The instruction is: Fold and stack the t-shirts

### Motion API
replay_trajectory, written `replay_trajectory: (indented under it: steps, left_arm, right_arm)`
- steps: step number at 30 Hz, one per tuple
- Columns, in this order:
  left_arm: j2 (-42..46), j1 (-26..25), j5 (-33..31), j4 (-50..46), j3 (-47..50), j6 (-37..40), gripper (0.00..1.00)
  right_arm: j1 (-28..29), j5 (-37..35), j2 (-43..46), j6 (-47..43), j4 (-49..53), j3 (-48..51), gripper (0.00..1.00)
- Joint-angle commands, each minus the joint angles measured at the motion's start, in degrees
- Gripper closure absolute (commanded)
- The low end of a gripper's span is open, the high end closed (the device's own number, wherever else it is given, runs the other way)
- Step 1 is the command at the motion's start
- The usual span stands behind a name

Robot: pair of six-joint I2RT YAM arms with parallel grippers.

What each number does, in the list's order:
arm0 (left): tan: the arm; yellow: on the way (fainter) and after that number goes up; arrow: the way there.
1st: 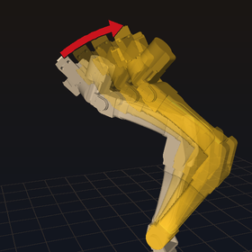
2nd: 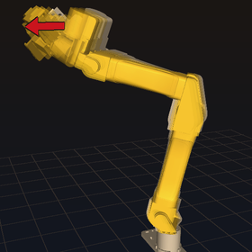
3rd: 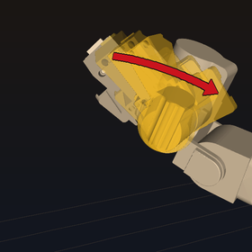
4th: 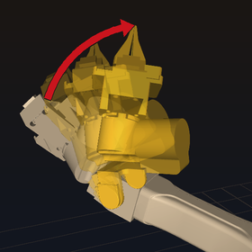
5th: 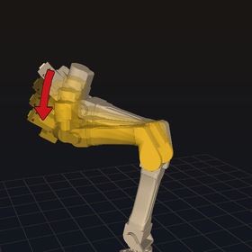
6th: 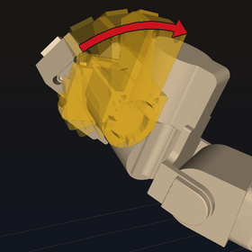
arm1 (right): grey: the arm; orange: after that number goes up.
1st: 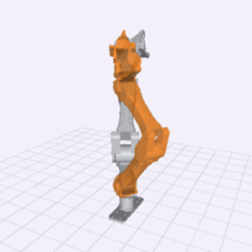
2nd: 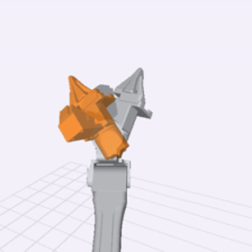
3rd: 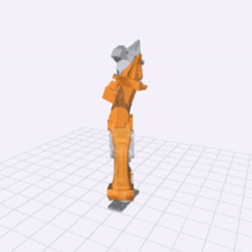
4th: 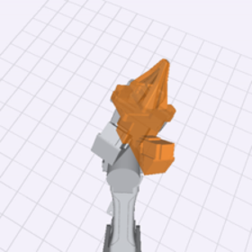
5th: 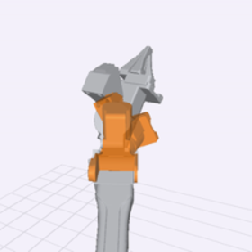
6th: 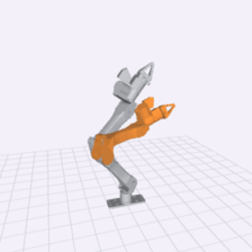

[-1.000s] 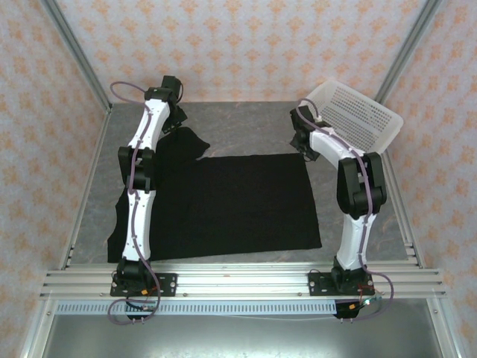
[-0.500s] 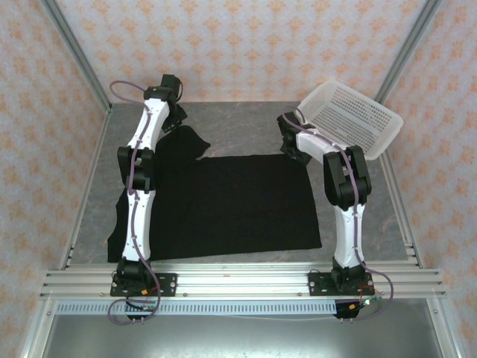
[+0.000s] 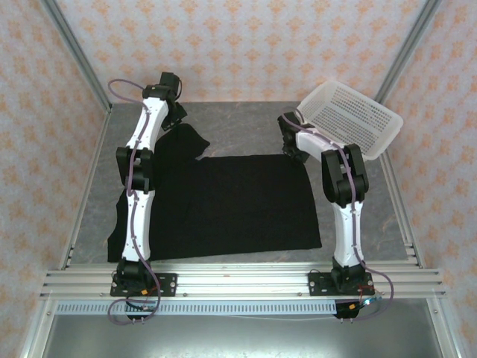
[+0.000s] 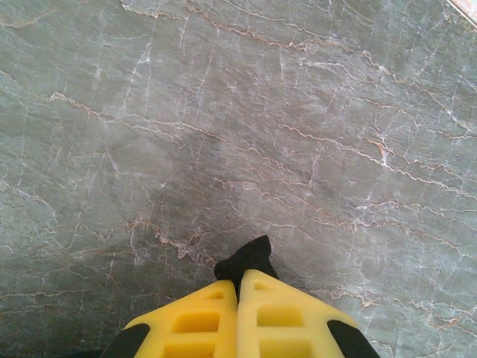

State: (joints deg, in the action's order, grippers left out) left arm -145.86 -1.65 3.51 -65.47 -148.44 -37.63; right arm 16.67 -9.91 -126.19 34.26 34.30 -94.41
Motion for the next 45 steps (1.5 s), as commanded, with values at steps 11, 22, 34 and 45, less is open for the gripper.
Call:
replay_trajectory:
  steps: [11,22,34,45]
  left_arm:
    - [-2.12,1.34,9.64,16.18,-8.28,-2.83,1.00]
    - [-1.02,1.40,6.35,11.11,-7.55,-0.28,1.00]
    - [19.07,-2.03,-5.47,4.04,17.27,8.88,1.00]
    - [44.19,0.00,-10.88,7.62,51.12,10.58,1.00]
  right_arm:
    - [-2.75,-5.26,2.64,0.54,6.43,-4.29,1.00]
    - [-3.57,-2.47,0.52,-1.96,9.73,-11.38,1.00]
    - [-2.26,-1.26,11.15,-0.51,7.56,2.34,1.00]
    - [-1.84,-0.90,20.80,0.43,7.56,13.87,1.00]
